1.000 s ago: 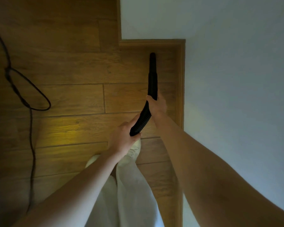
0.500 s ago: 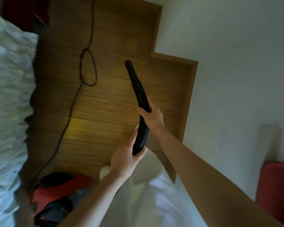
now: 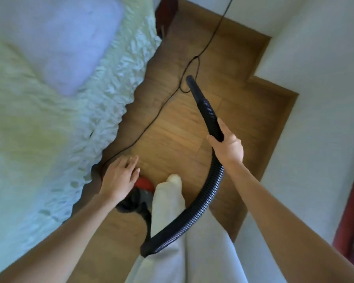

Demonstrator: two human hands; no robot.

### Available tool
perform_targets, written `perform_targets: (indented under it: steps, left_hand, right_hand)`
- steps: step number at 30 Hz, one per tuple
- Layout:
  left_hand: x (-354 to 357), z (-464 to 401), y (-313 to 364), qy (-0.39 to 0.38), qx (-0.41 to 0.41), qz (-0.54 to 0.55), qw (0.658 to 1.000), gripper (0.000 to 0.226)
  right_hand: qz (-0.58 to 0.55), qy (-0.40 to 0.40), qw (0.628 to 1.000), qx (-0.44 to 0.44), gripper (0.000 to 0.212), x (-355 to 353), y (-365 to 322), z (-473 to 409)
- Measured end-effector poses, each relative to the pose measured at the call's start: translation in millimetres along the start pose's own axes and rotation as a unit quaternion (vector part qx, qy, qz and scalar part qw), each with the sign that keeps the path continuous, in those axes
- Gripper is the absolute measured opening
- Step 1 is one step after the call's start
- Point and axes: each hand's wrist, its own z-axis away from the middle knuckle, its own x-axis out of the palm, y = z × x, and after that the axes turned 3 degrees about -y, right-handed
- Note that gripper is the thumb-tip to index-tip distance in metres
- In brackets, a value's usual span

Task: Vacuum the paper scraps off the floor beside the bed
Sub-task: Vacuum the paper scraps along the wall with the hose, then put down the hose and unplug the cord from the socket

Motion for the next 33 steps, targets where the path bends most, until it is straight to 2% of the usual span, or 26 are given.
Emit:
perform_targets:
  steps: [3,10,17,25,33]
  left_hand:
    - [22,62,-24,-0.019,-0.051,-0.019,0.998,0.044]
    - [79,191,-20,-0.034,-0.193,0.033,0.980,0.051]
    - [109,265,-8,-0.050,-0.199,0.094,0.974,0.051]
    - [149,253,-57,-0.069,-0.185,0.089,0.976,0.053]
    - [202,166,-143,-0.094,-0.161,0.107,0.977,0.056]
  right_hand:
    - [0.030,-0.016,0.999,-0.036,0.065,15,12,54]
    - [0.050,-0.009,0.995,-0.087,0.063,52,50,156]
    - [0.100,-0.019,0.989,-0.103,0.062,119,76,226]
    - [0.199,-0.034,0.966,-0.163,0.063,206,69,199]
    - [0.245,-0.039,0.961,-0.120,0.060,293,30,124]
